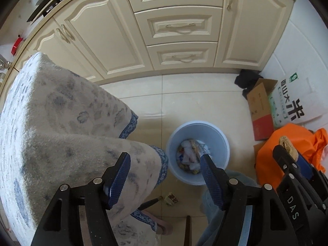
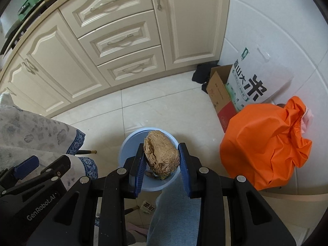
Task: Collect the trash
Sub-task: 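Open both grippers to drop the lumps into the bin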
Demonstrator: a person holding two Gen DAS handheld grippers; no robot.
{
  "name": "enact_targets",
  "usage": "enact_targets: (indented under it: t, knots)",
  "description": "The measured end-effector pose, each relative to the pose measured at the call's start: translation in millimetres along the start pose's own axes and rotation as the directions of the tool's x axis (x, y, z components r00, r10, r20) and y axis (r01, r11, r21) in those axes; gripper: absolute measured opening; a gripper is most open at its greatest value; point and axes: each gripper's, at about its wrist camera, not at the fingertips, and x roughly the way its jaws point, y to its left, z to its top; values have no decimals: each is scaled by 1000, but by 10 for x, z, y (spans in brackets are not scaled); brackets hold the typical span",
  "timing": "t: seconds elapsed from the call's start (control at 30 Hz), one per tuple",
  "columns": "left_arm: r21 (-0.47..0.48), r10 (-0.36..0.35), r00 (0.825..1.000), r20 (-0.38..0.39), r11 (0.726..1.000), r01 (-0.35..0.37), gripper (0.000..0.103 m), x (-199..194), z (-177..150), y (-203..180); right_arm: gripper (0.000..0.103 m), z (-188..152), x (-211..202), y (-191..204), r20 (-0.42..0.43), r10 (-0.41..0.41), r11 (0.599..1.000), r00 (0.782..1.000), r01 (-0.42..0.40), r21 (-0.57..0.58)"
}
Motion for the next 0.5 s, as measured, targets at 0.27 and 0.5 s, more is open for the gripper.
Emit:
enact_targets:
  t: [0.27,0.5]
  knots:
    - [-6,2,1000,-5,1000,-2,66,-24,-18,85,36,-26,-3,174,-28,107,994,994,-107,-29]
    - [-5,3,1000,-9,1000,-4,66,-35,-20,98,47,-47,32,159,-61,90,996,994,-91,-17]
